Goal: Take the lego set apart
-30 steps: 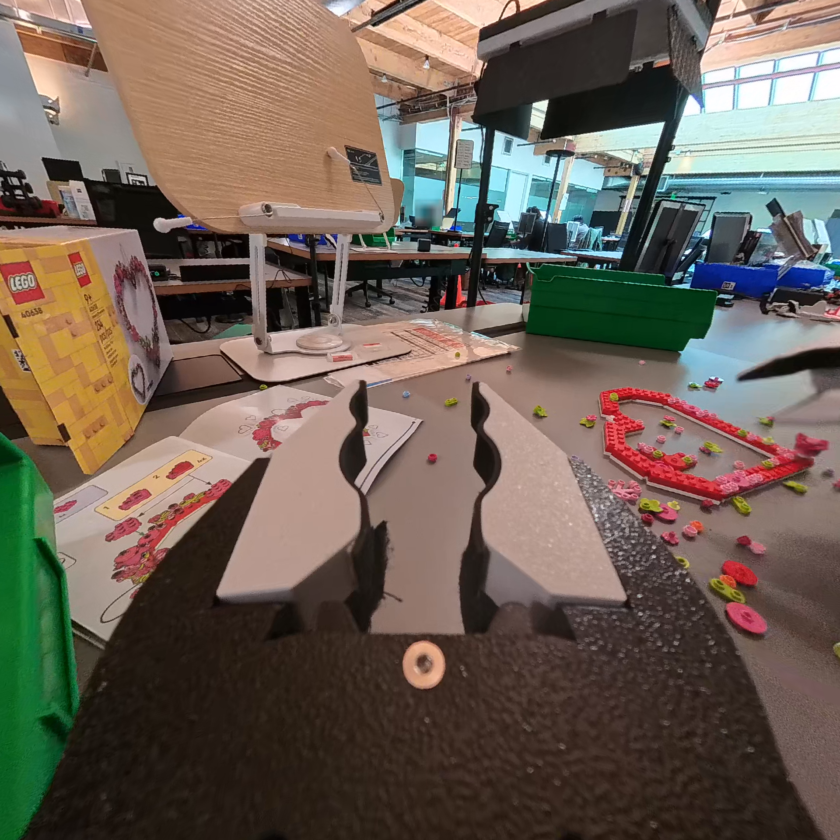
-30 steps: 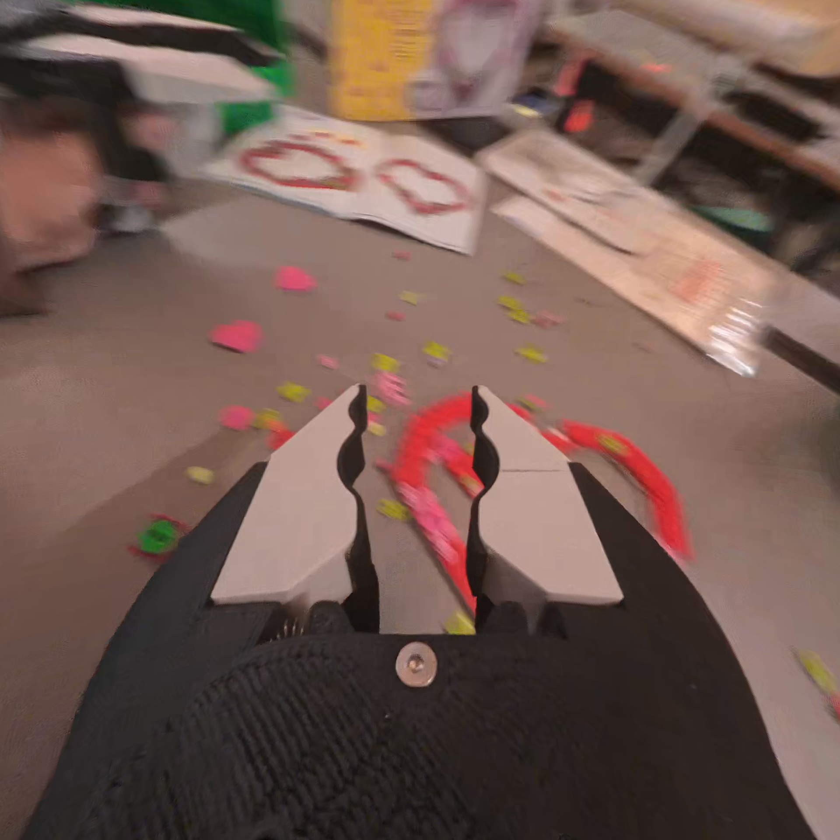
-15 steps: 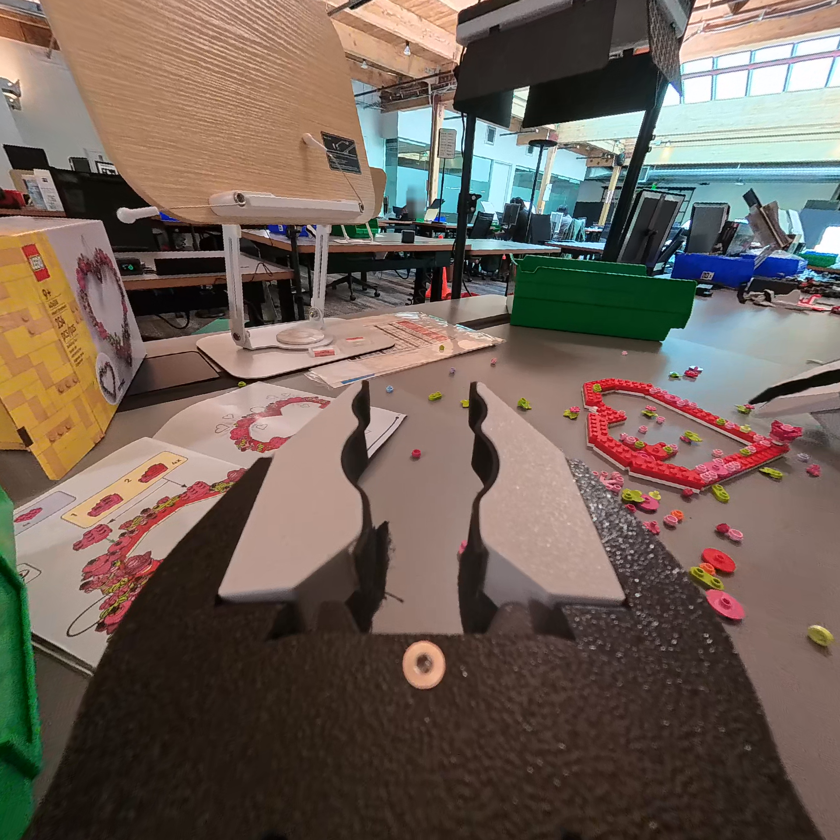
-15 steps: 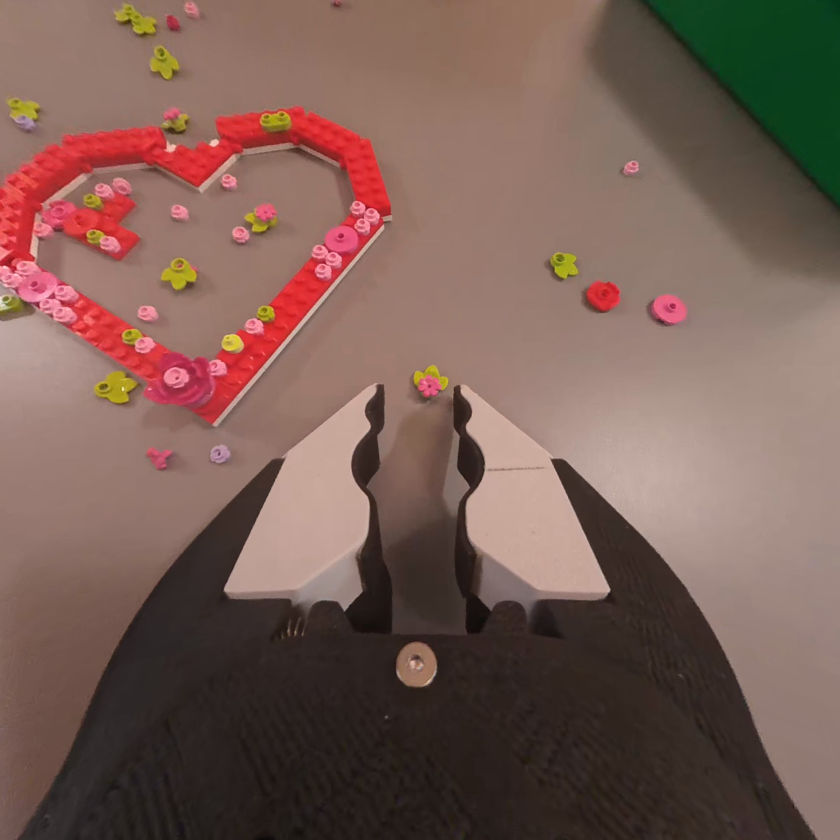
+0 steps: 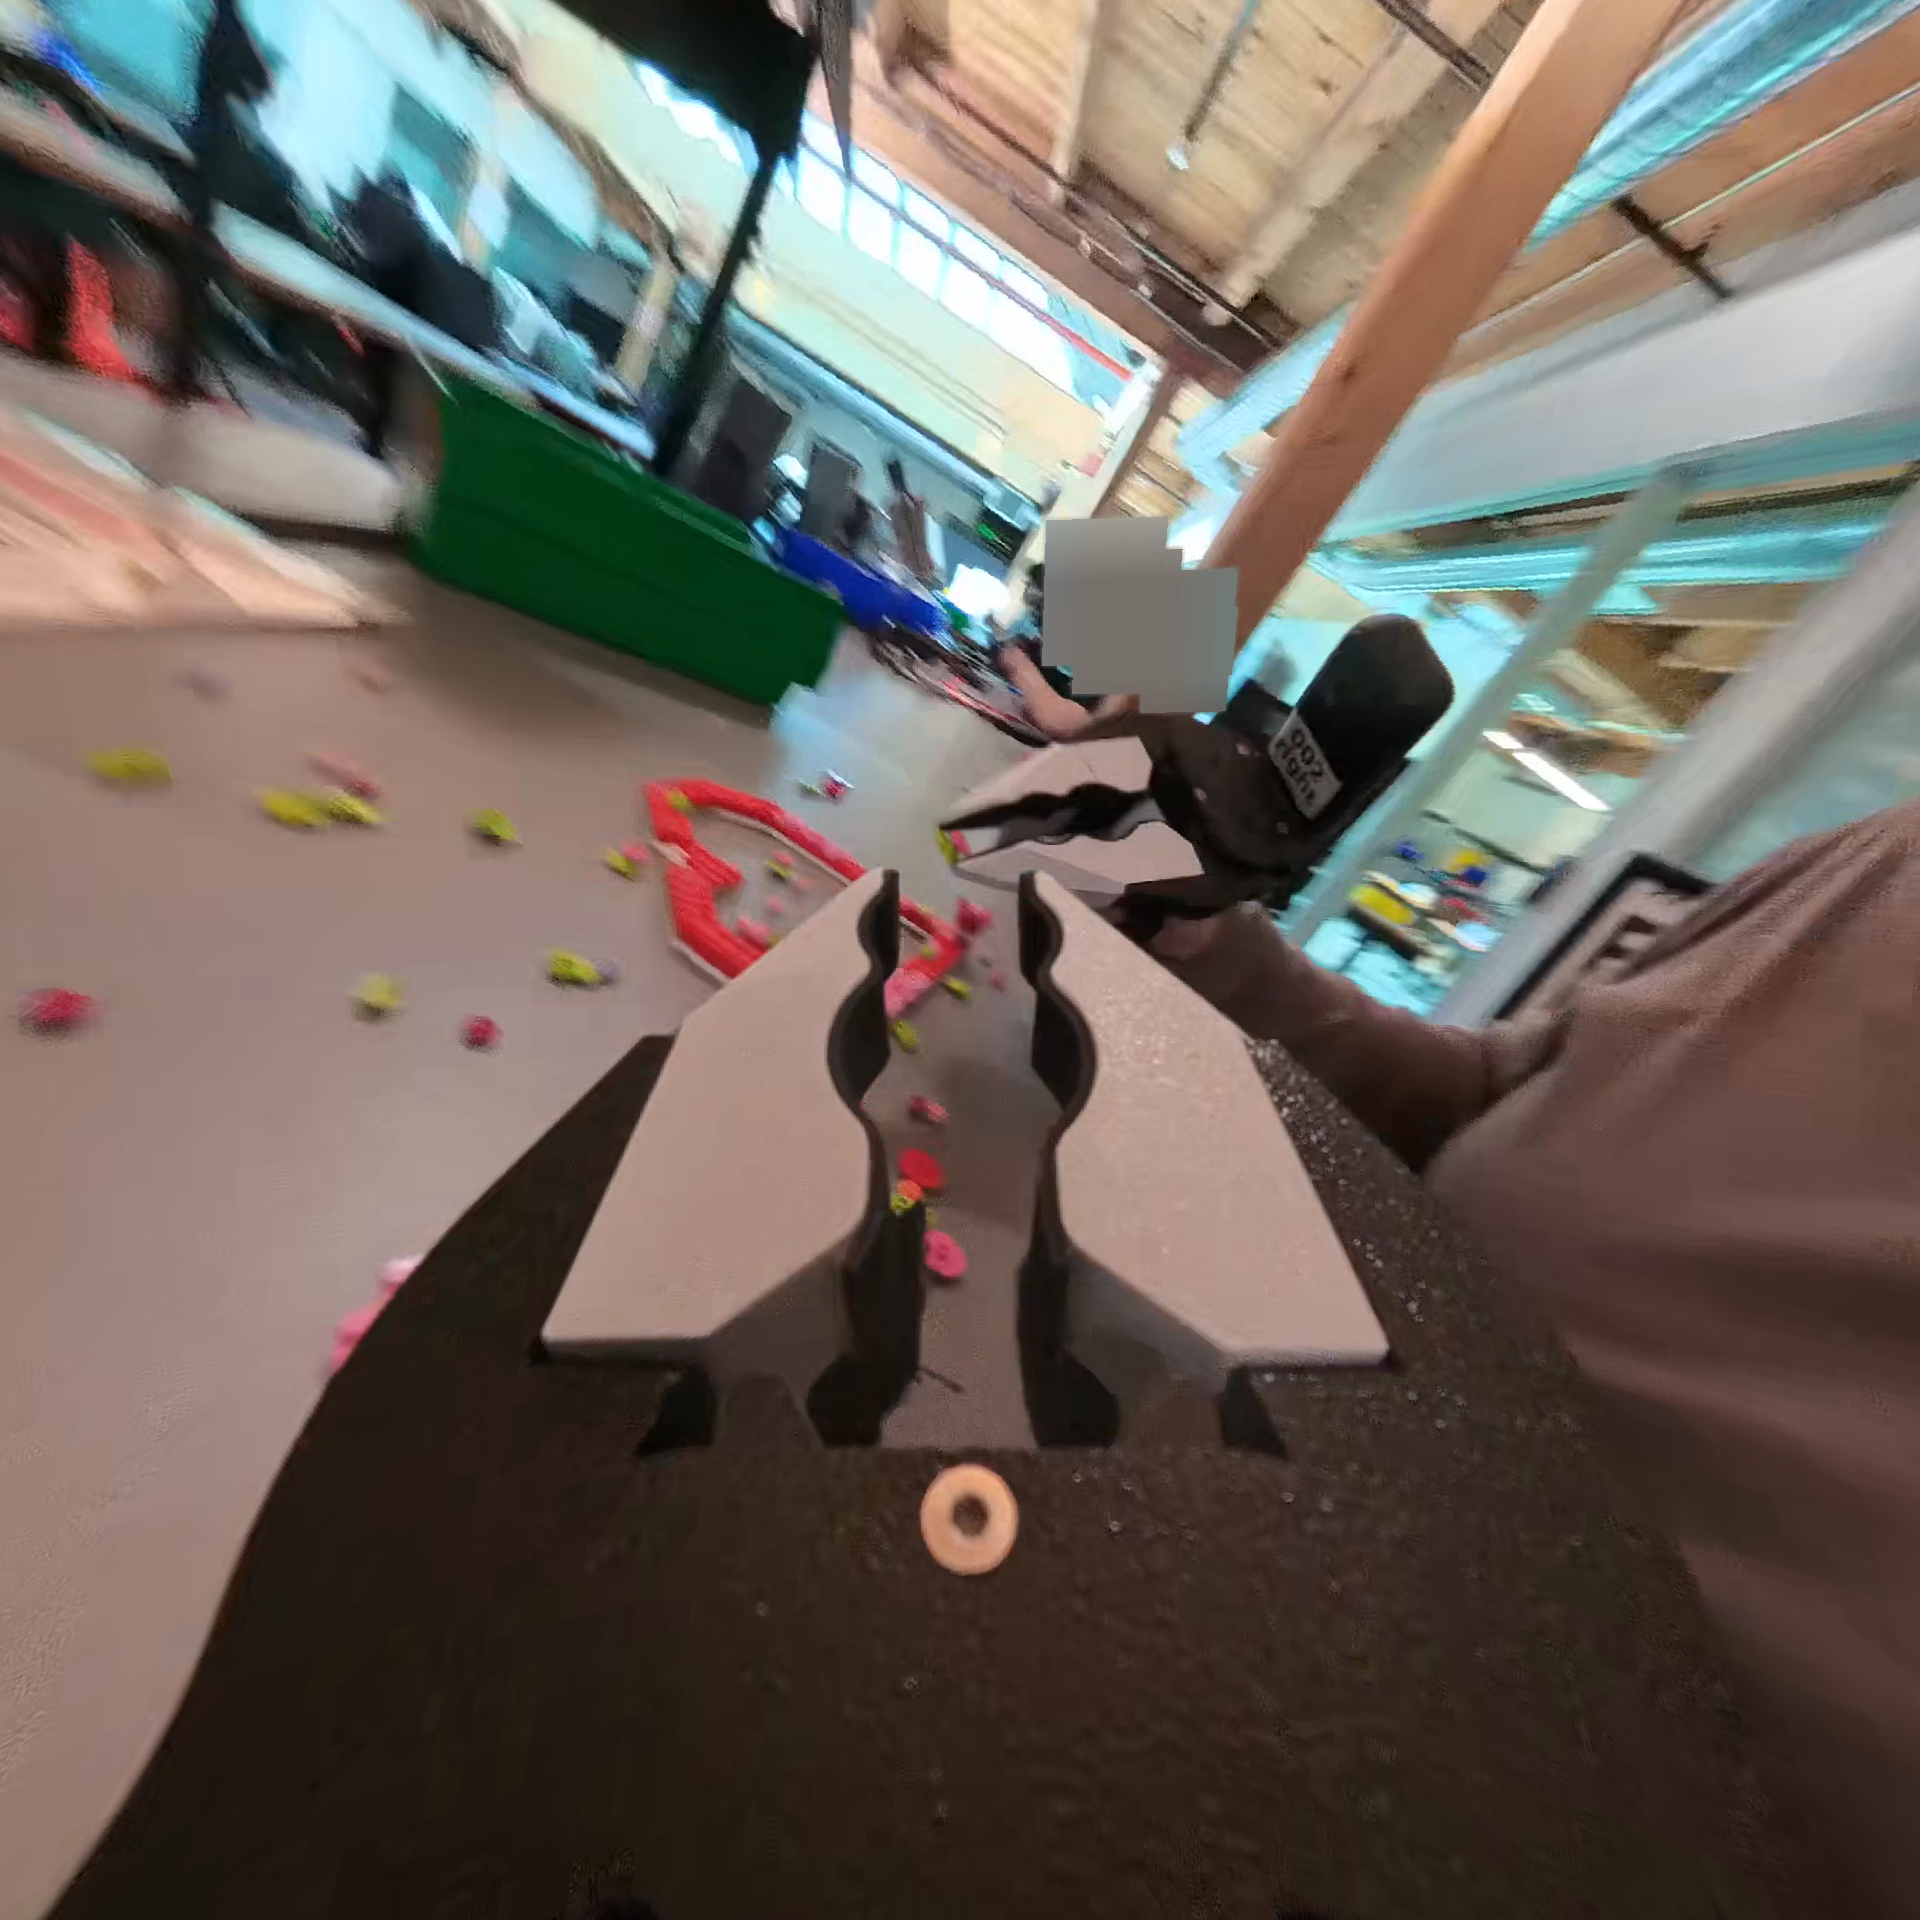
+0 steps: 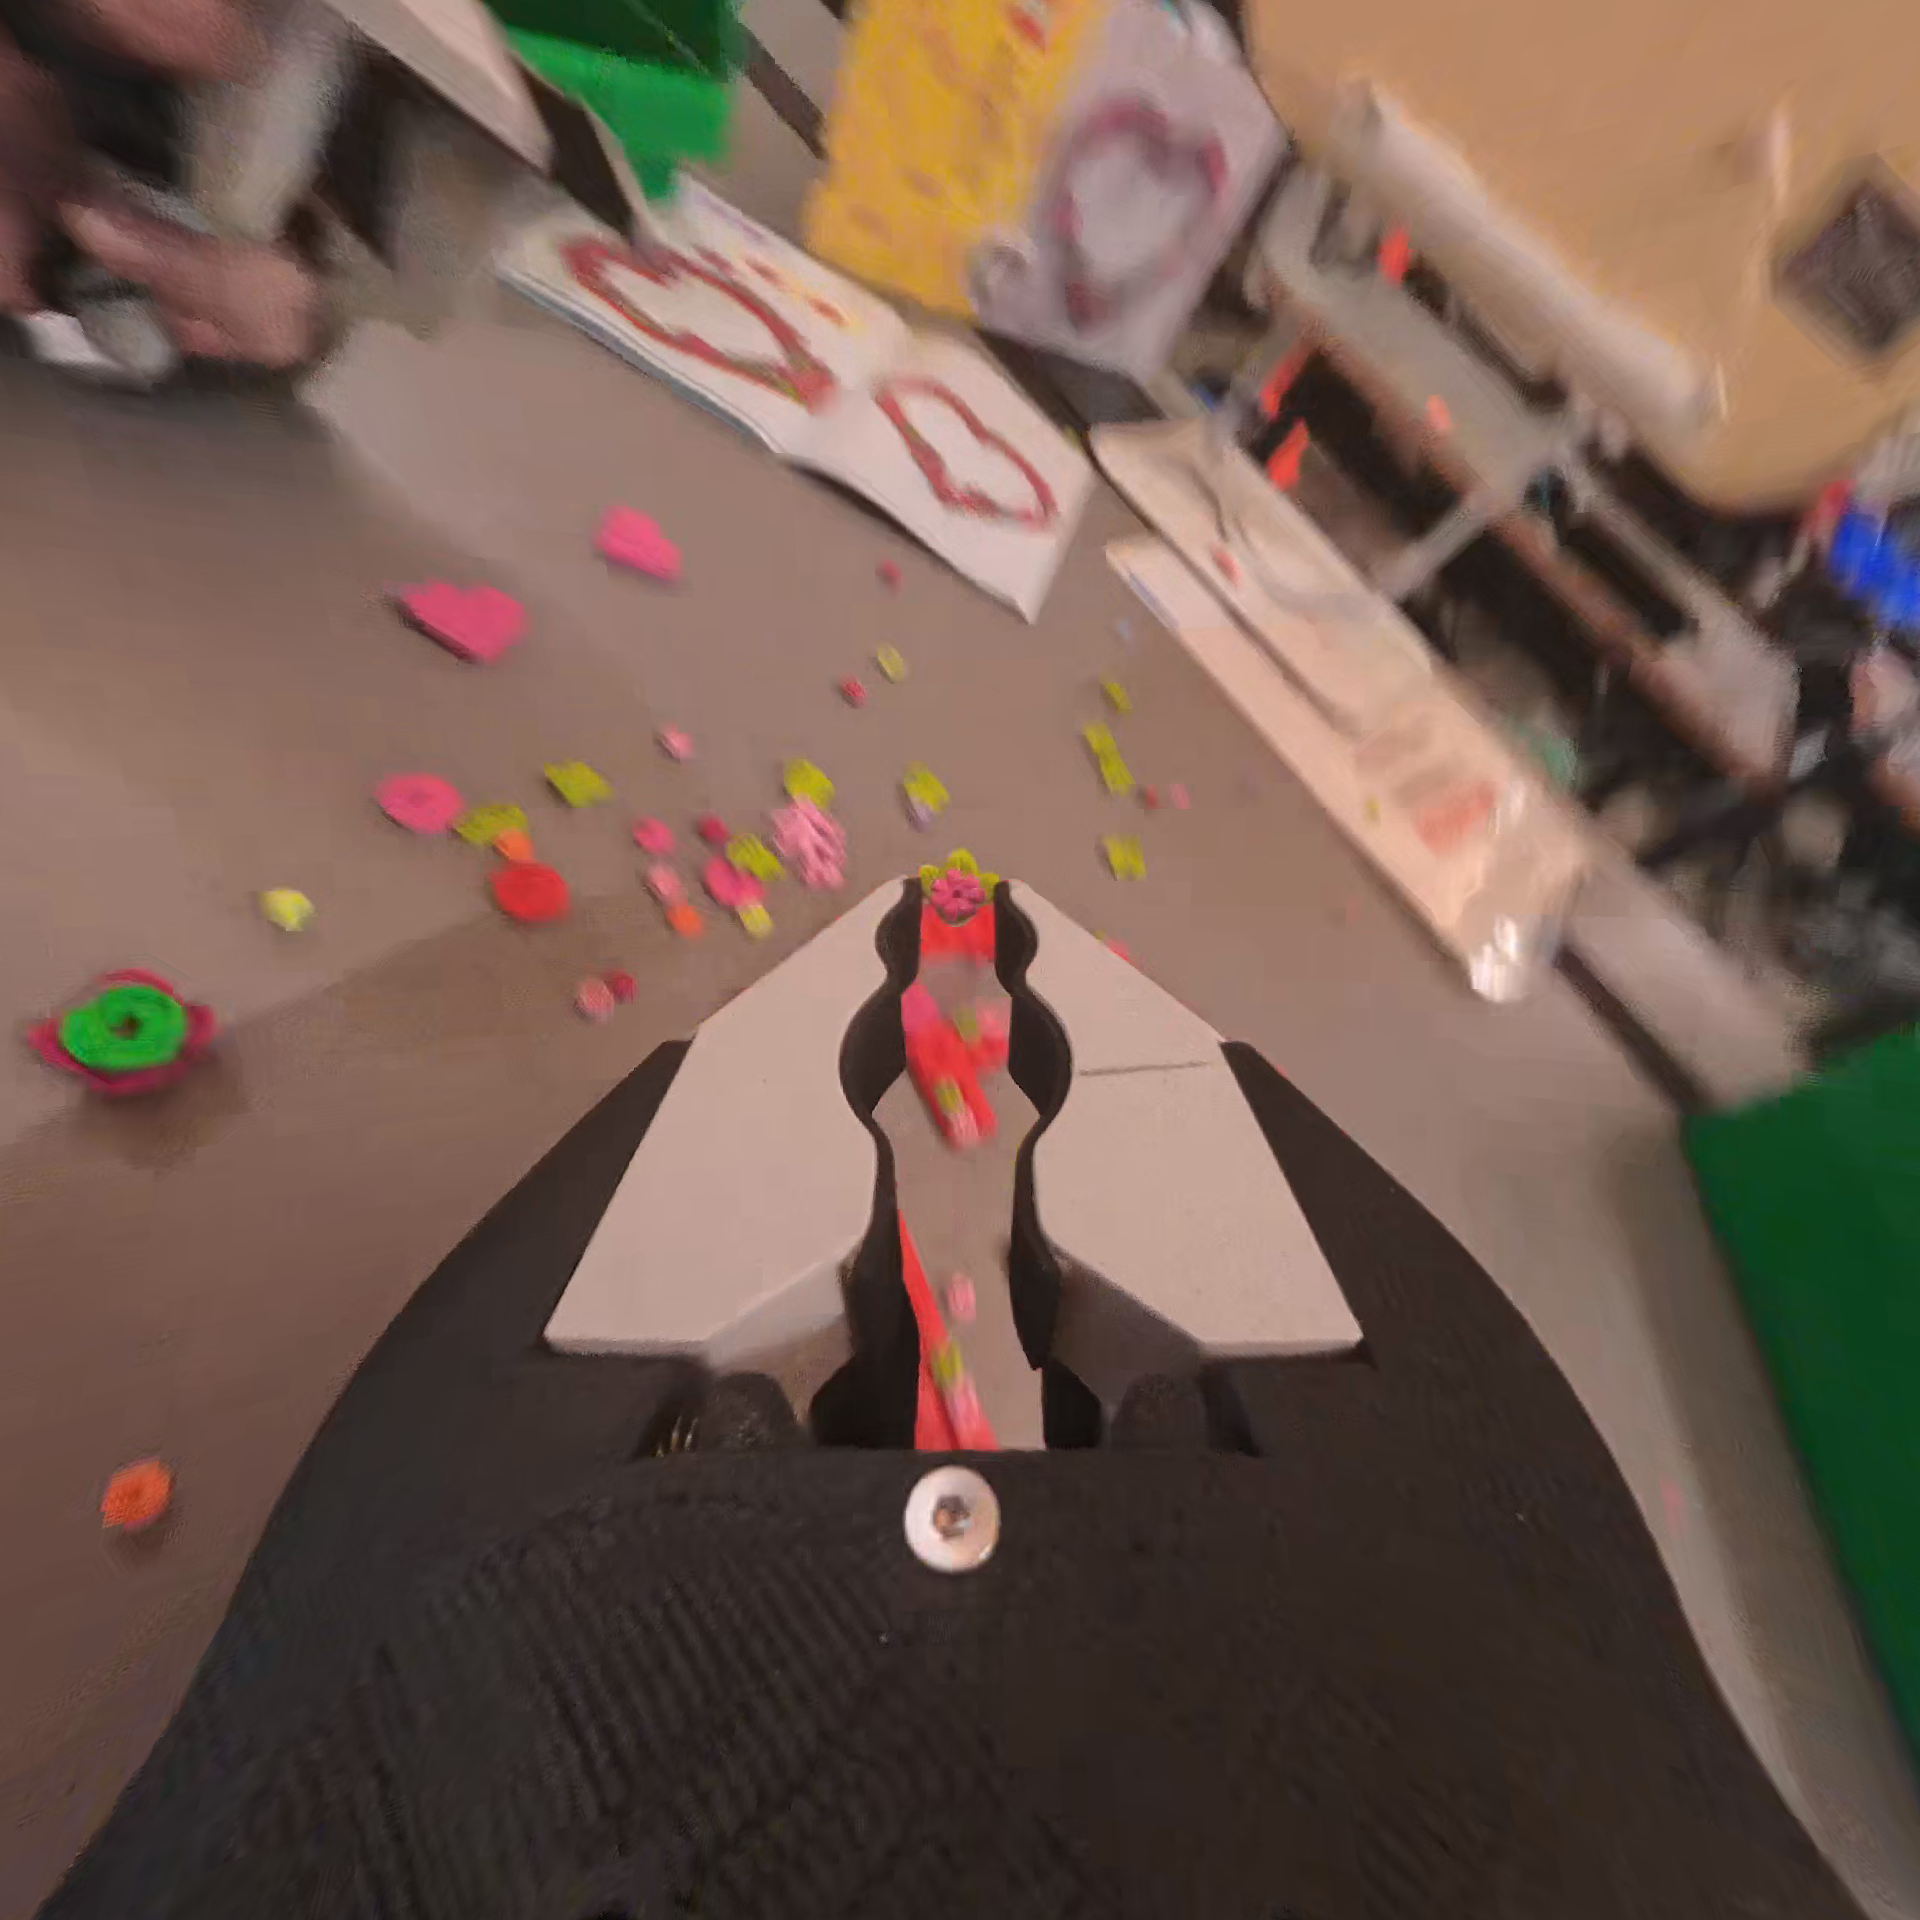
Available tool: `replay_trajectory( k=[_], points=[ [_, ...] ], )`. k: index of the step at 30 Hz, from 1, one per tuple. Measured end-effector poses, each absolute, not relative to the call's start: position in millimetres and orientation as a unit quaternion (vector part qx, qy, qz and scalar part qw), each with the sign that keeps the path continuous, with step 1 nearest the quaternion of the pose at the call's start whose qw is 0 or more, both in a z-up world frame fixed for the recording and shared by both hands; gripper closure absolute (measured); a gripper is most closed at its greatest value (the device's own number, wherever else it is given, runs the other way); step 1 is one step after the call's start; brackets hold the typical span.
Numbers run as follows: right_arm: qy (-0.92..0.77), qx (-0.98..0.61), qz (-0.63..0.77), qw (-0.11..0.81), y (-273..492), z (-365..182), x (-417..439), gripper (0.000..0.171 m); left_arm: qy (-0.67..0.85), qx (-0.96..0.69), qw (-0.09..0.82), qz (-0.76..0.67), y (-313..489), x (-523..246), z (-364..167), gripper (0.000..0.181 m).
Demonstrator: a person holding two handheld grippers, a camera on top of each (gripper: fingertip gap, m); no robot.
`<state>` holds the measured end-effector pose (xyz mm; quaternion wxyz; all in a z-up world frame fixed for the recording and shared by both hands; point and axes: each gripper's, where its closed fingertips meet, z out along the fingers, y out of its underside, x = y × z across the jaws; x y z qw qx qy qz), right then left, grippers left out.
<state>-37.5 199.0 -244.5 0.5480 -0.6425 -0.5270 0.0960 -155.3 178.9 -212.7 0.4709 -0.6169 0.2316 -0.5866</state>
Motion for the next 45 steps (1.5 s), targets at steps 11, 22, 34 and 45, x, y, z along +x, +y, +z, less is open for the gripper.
replay_trajectory(
  k=[11, 22, 34, 45],
  points=[
    [-0.641, -0.47, 0.094, 0.6, 162.5, -239.4, -136.3, 0.159, 0.262, -0.647, 0.327, -0.637, 159.1, -131.0, -240.2, 0.157],
    [-0.641, -0.425, 0.105, 0.631, 149.5, -217.3, -137.8, 0.159, 0.232, -0.579, 0.305, -0.72, 148.9, -131.2, -215.3, 0.181],
    [-0.571, -0.592, 0.089, 0.561, 172.5, -238.9, -143.9, 0.159, 0.28, -0.69, 0.475, -0.469, 177.3, -135.7, -239.5, 0.181],
    [-0.597, -0.595, -0.039, 0.537, 181.4, -252.1, -143.2, 0.162, 0.271, -0.713, 0.461, -0.454, 181.3, -138.4, -248.4, 0.181]
  ],
)
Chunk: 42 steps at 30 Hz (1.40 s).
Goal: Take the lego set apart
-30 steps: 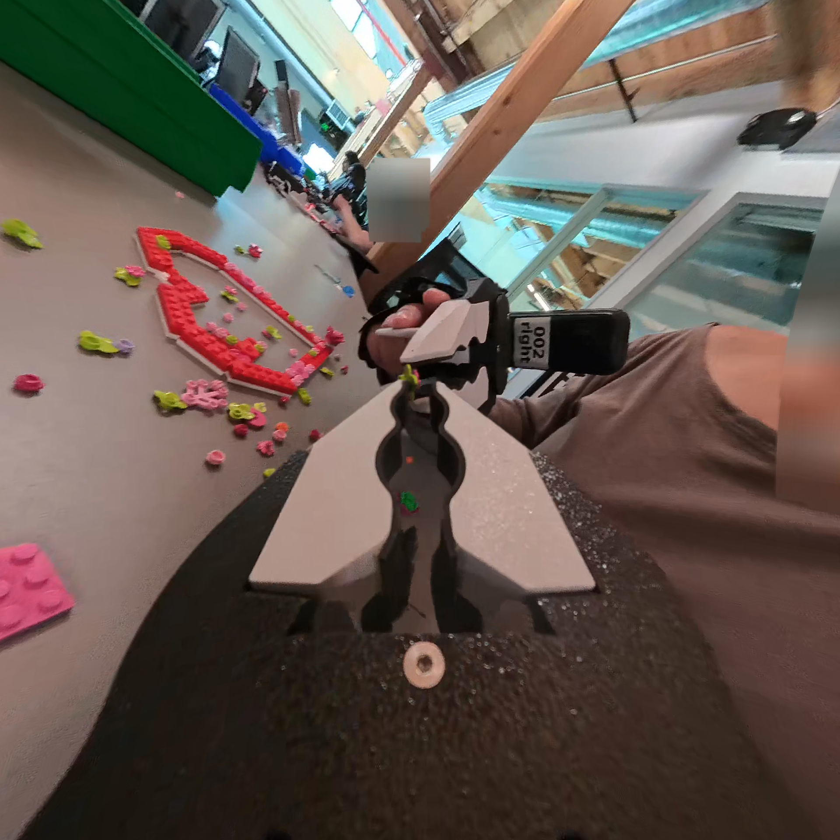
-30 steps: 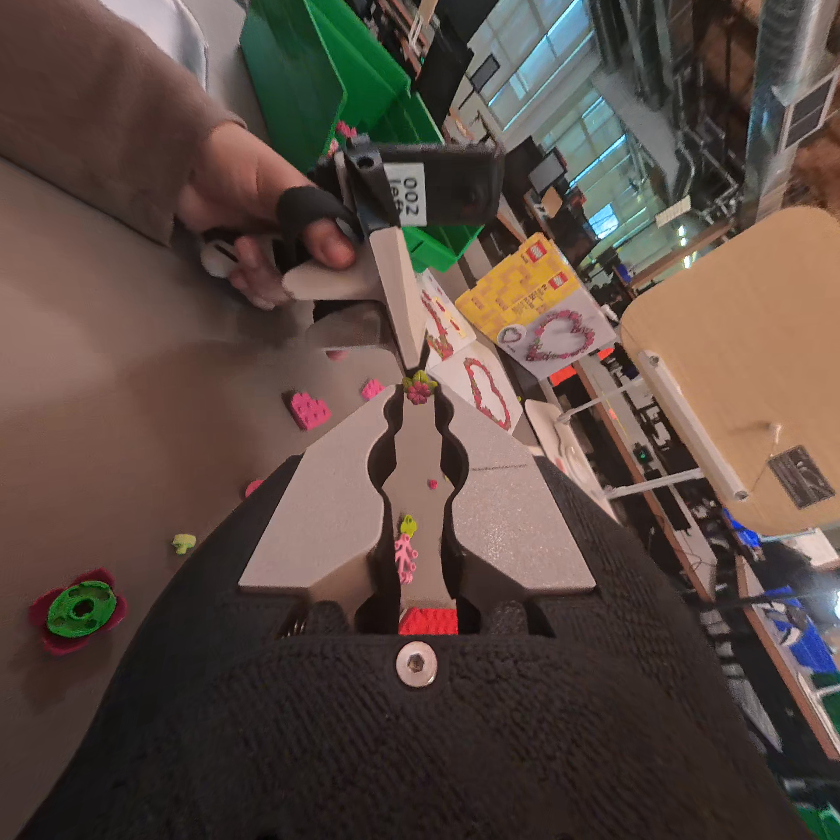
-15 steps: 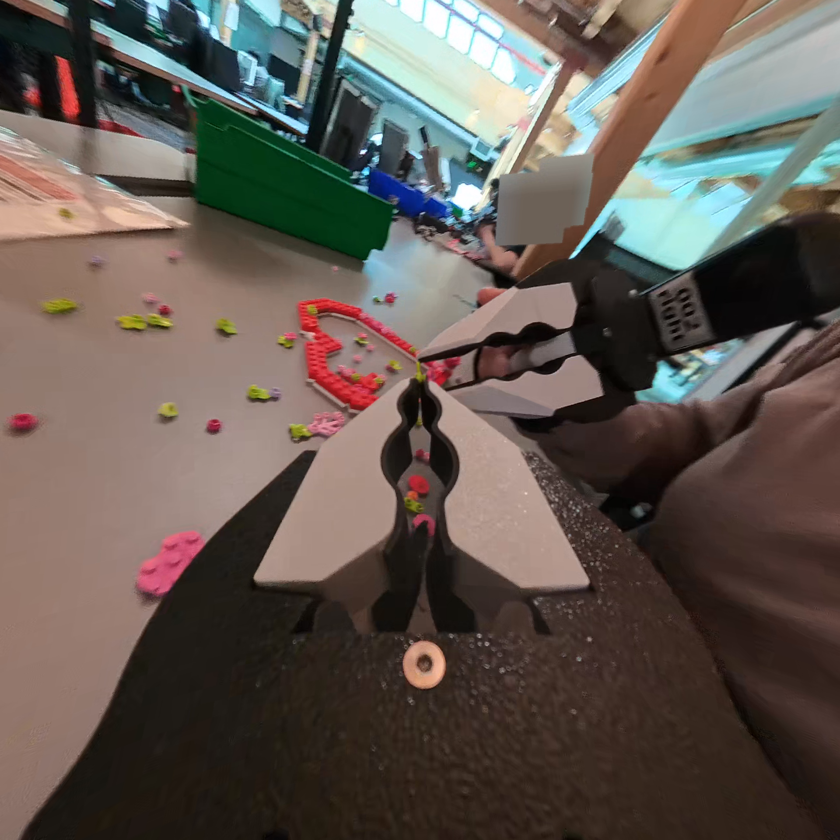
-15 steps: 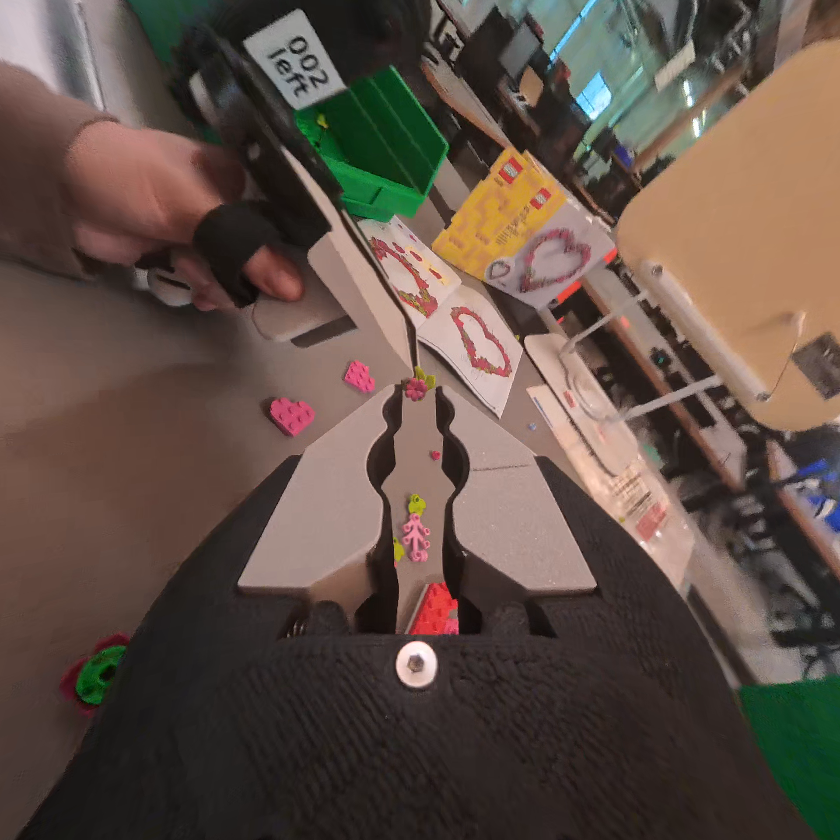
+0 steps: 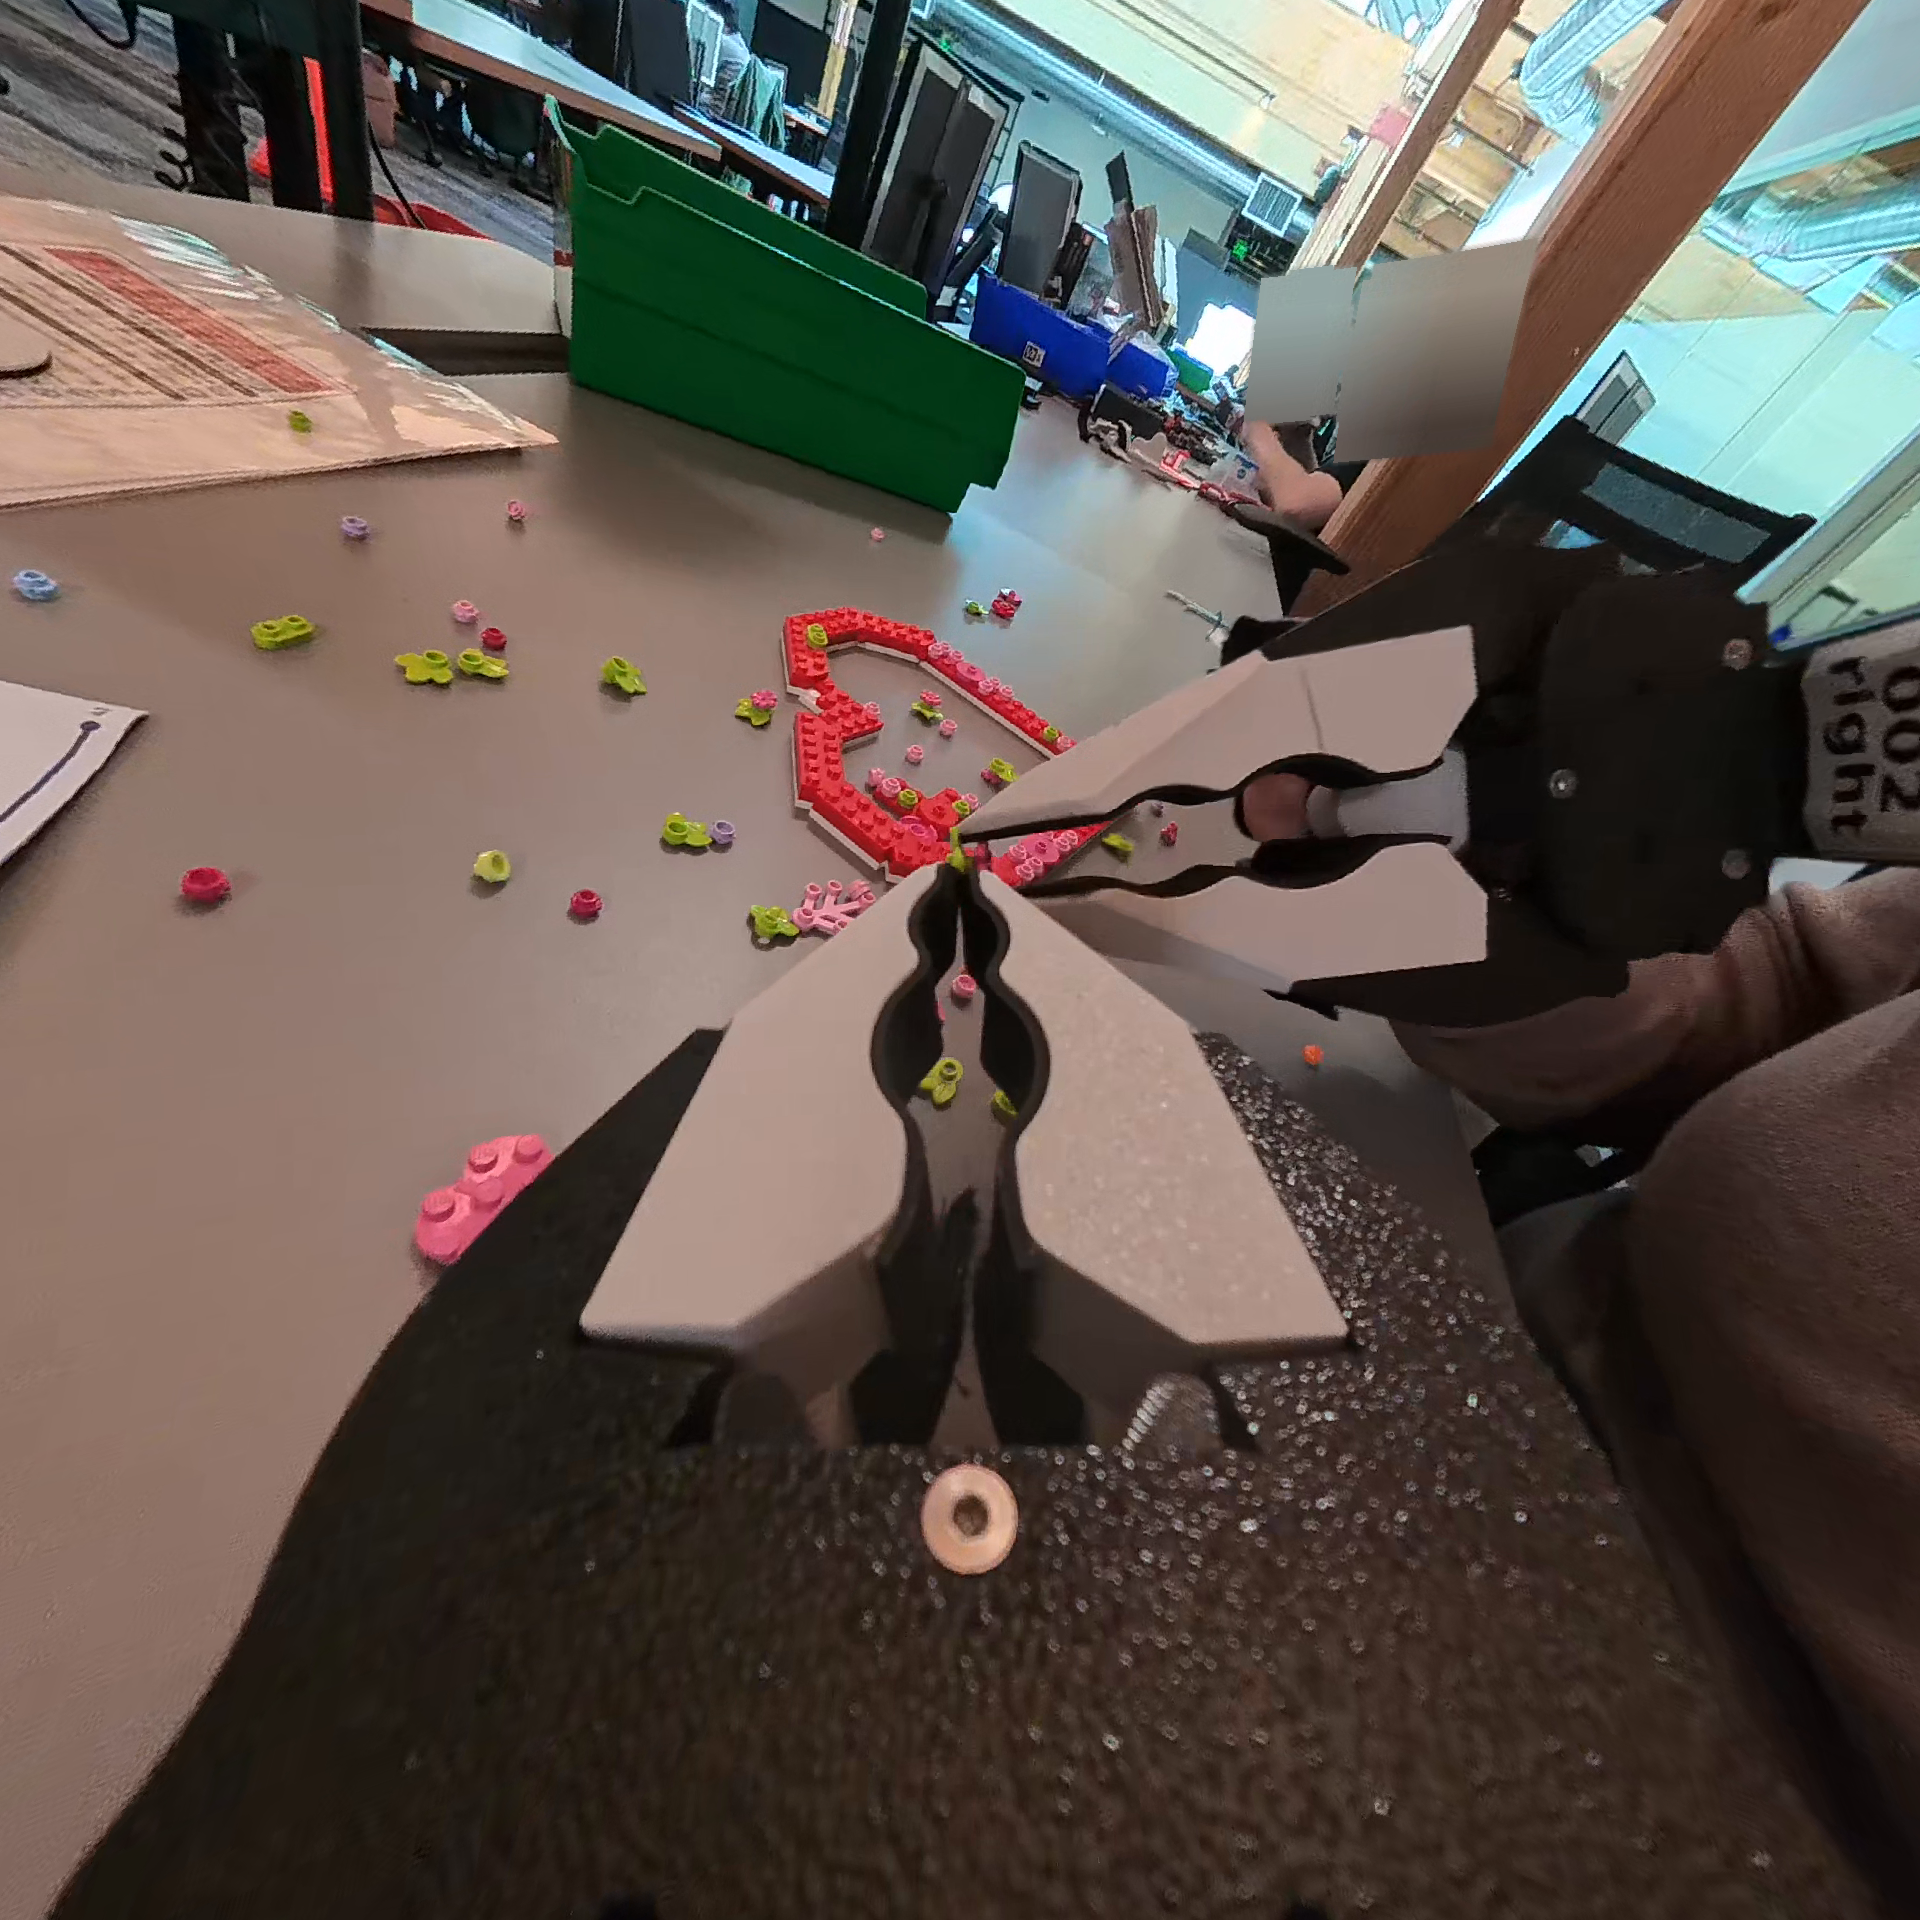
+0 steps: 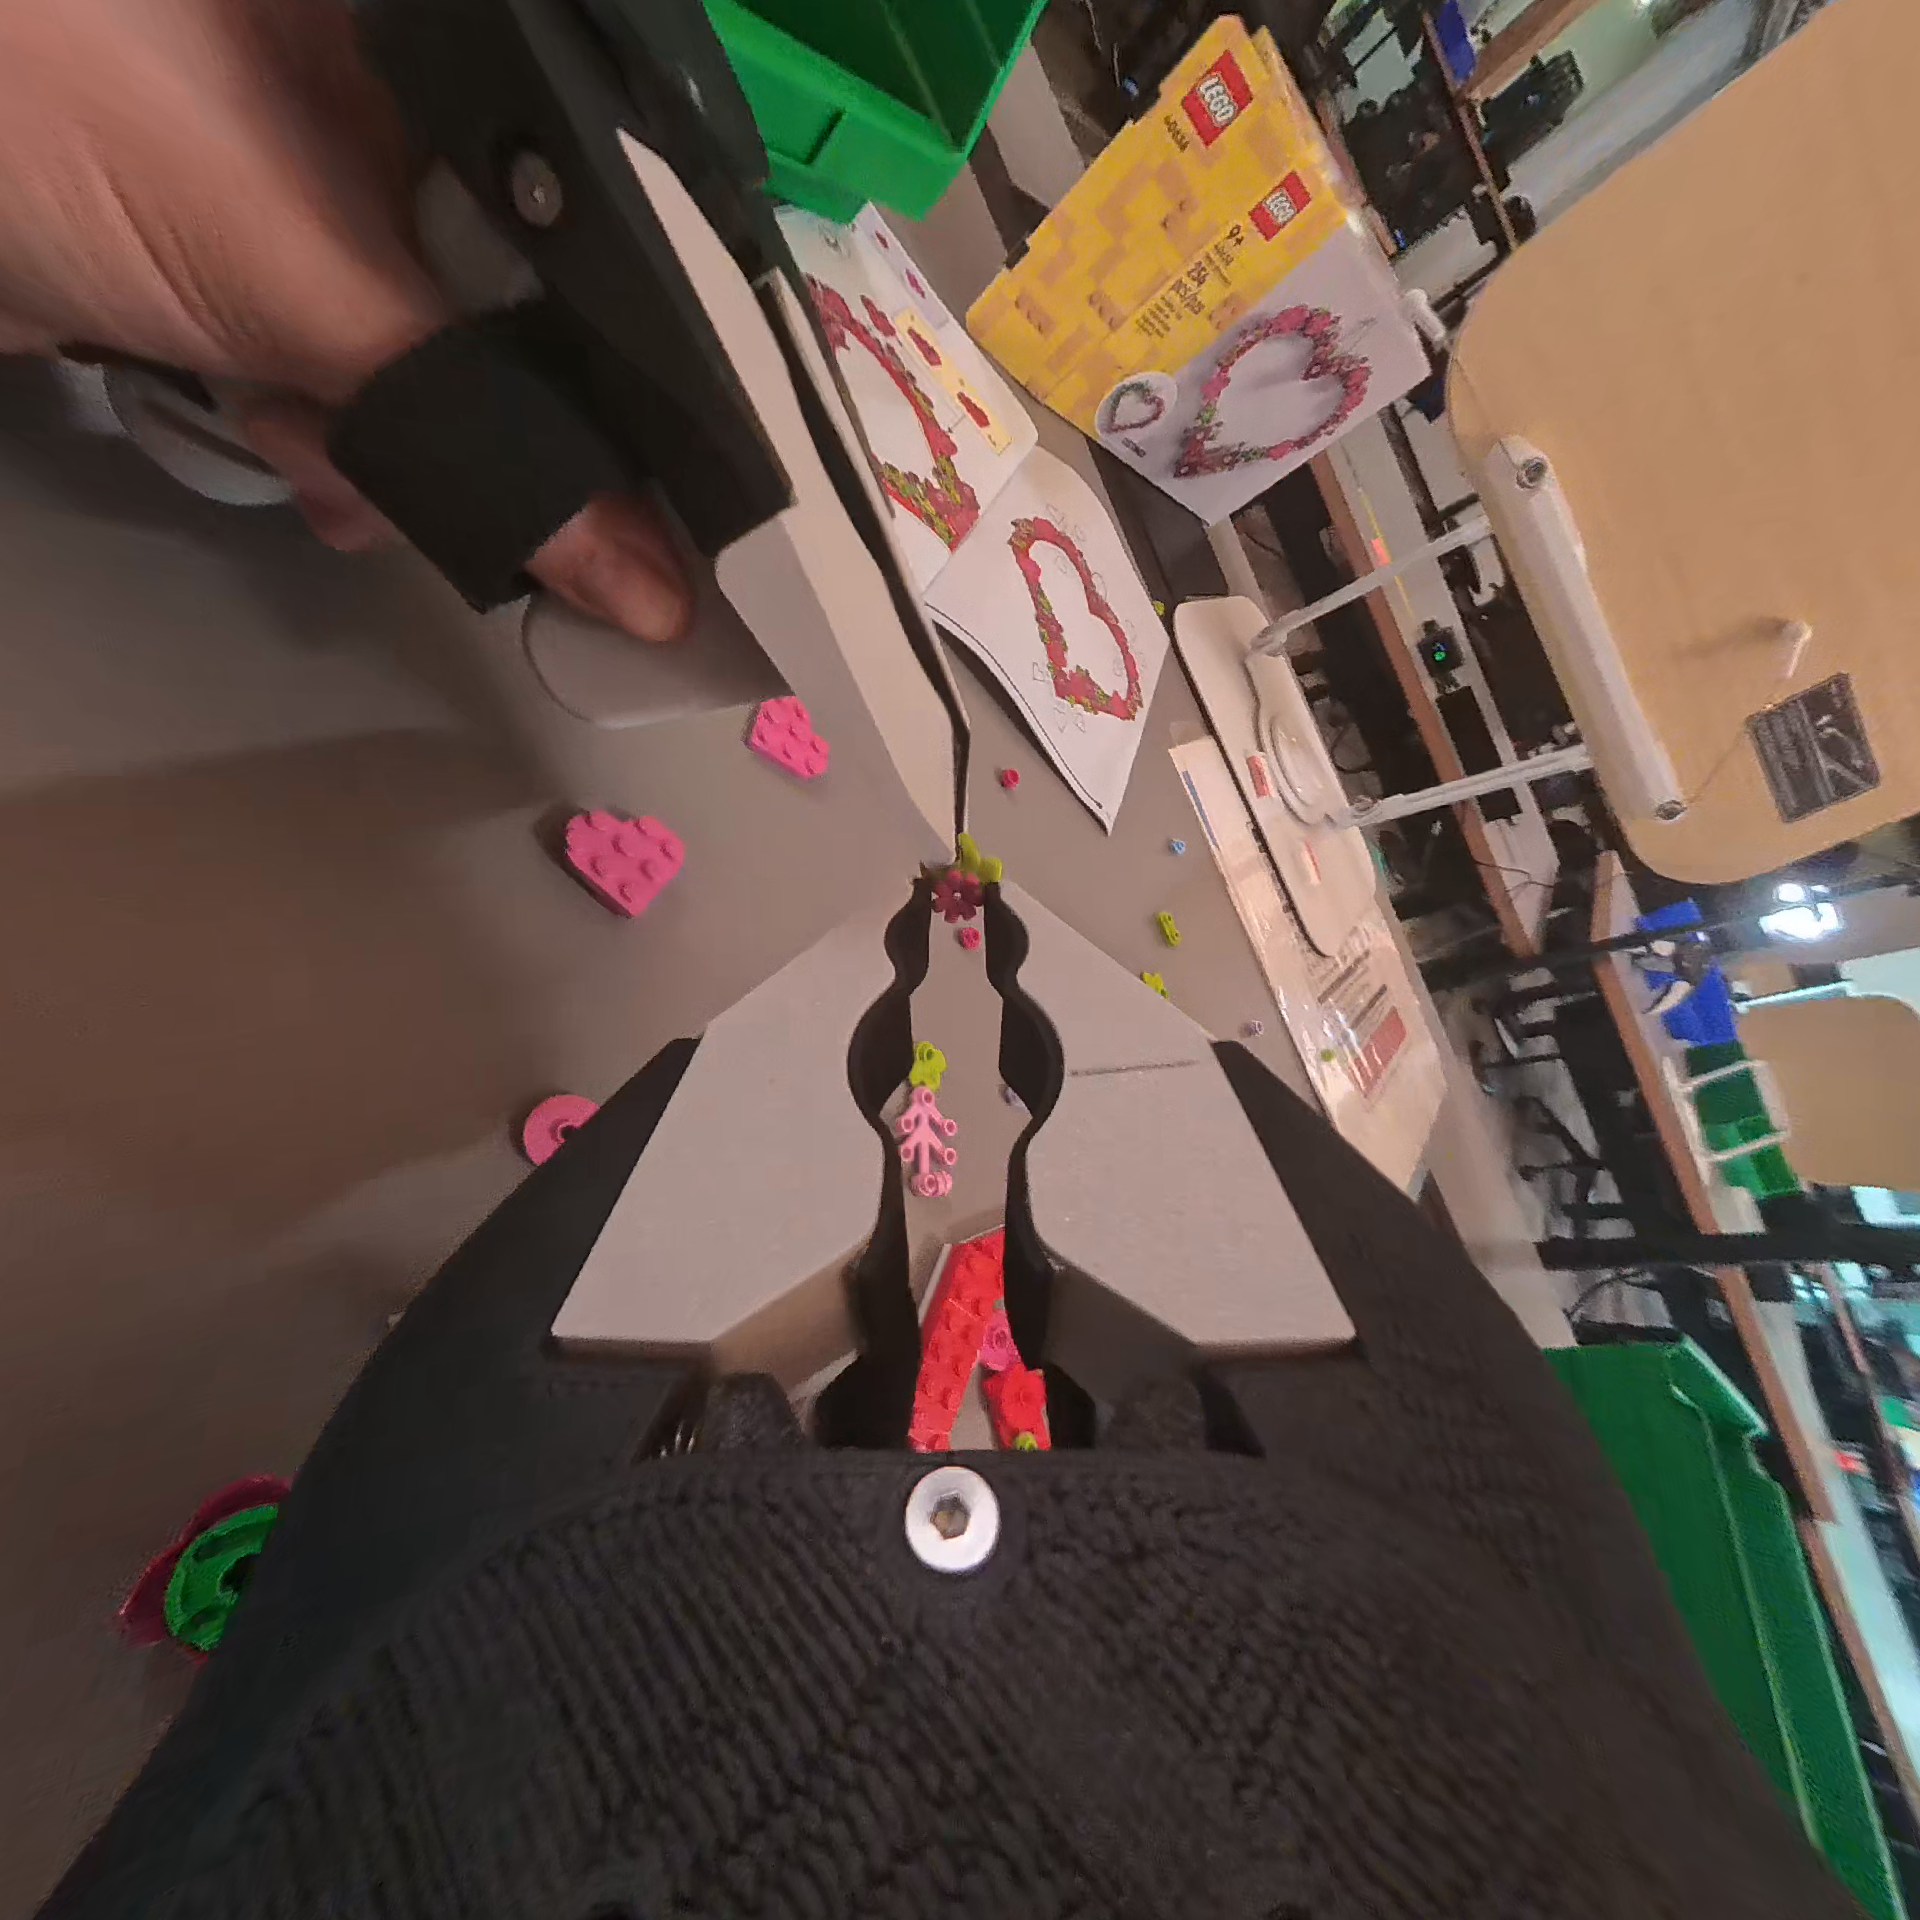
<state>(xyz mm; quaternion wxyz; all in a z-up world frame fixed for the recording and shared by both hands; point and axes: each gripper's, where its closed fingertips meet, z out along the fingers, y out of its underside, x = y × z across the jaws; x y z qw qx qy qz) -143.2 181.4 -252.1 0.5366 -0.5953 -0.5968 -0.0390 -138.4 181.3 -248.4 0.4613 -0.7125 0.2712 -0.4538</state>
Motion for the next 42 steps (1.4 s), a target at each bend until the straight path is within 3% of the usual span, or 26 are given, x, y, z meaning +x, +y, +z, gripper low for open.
replay_trajectory(
  k=[17, 19, 22, 28, 33, 36, 40, 42],
  points=[
    [-0.649, -0.445, -0.208, 0.581, 180.3, -266.1, -135.6, 0.164, 0.3, -0.758, 0.469, -0.341, 188.0, -130.1, -269.4, 0.181],
    [-0.655, -0.388, -0.186, 0.621, 159.2, -250.2, -144.6, 0.164, 0.293, -0.797, 0.469, -0.241, 208.1, -157.8, -288.6, 0.181],
    [-0.651, -0.401, -0.157, 0.625, 154.1, -244.8, -141.8, 0.164, 0.234, -0.777, 0.479, -0.333, 210.5, -169.4, -269.3, 0.181],
    [-0.597, -0.516, 0.018, 0.614, 176.4, -237.1, -120.5, 0.163, 0.267, -0.727, 0.553, -0.306, 208.1, -174.3, -241.5, 0.181],
    [-0.53, -0.525, 0.035, 0.665, 222.3, -217.3, -99.3, 0.163, 0.298, -0.661, 0.665, -0.18, 197.8, -191.2, -194.7, 0.181],
    [-0.484, -0.521, 0.064, 0.701, 228.5, -206.3, -92.0, 0.163, 0.216, -0.659, 0.717, -0.063, 193.5, -245.5, -150.8, 0.181],
    [-0.474, -0.529, 0.109, 0.696, 221.6, -214.3, -91.0, 0.163, 0.125, -0.772, 0.623, -0.008, 197.3, -326.8, -149.5, 0.181],
    [-0.475, -0.529, 0.122, 0.692, 219.7, -215.1, -93.0, 0.163, 0.067, -0.824, 0.563, 0.0, 202.6, -368.1, -157.6, 0.162]
  ],
)
